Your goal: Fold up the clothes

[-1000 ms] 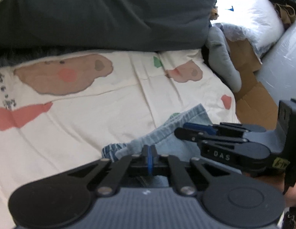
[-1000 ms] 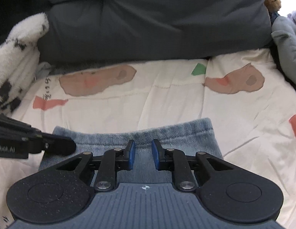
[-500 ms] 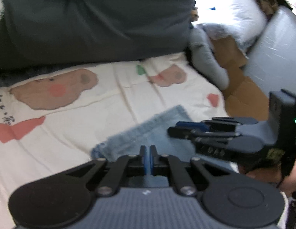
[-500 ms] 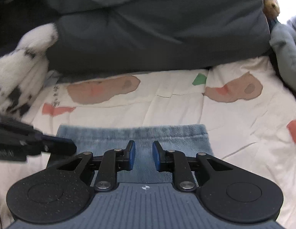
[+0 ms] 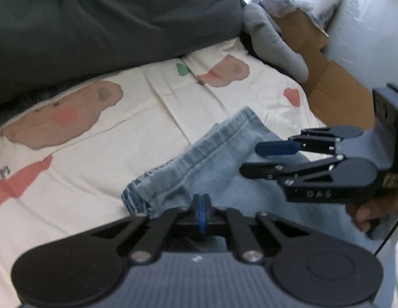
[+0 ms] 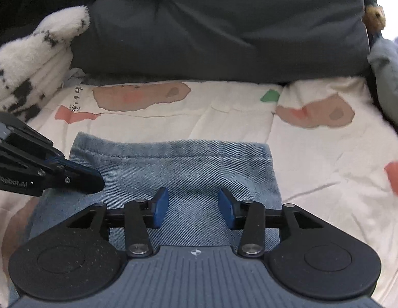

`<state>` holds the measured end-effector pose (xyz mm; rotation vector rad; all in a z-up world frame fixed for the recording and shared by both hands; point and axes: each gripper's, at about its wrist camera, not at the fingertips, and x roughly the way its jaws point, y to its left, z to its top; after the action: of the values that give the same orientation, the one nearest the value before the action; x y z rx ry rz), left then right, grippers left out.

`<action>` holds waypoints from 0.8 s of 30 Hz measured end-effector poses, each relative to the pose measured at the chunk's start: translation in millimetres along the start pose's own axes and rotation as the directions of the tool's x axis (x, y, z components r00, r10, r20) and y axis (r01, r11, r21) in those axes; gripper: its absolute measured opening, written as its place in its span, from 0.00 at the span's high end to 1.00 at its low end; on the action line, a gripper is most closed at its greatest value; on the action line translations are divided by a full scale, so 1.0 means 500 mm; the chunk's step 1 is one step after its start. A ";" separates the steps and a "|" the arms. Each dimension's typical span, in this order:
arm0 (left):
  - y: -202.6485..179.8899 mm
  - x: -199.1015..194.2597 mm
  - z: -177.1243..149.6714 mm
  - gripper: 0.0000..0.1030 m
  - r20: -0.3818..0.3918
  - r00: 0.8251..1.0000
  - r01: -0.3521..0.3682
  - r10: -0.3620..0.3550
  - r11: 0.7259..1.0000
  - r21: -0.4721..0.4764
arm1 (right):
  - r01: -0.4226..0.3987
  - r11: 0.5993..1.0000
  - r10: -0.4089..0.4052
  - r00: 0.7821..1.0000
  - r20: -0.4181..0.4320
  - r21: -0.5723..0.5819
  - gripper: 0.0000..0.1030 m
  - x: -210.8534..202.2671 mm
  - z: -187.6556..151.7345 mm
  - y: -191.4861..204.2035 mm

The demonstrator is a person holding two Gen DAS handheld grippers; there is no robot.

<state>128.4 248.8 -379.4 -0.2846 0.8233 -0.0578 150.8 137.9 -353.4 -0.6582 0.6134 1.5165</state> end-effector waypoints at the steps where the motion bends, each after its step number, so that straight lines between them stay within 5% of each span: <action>1: -0.003 0.000 0.000 0.97 -0.001 1.000 -0.006 0.006 1.000 0.012 | -0.004 1.000 0.004 1.000 -0.007 0.006 0.52 -0.003 -0.003 -0.002; 12: 0.015 0.005 0.003 0.97 -0.027 0.999 0.019 -0.020 0.999 -0.030 | -0.010 1.000 0.009 0.998 -0.067 -0.007 0.52 -0.076 -0.081 -0.014; 24: -0.033 -0.025 0.011 0.97 -0.025 0.999 -0.033 0.033 0.999 0.025 | 0.048 0.998 -0.054 0.990 -0.133 -0.050 0.52 -0.175 -0.189 -0.029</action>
<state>124.8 236.2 -362.5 -0.2471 0.8518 -0.0409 171.3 10.0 -355.2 -0.8110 0.6592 1.4510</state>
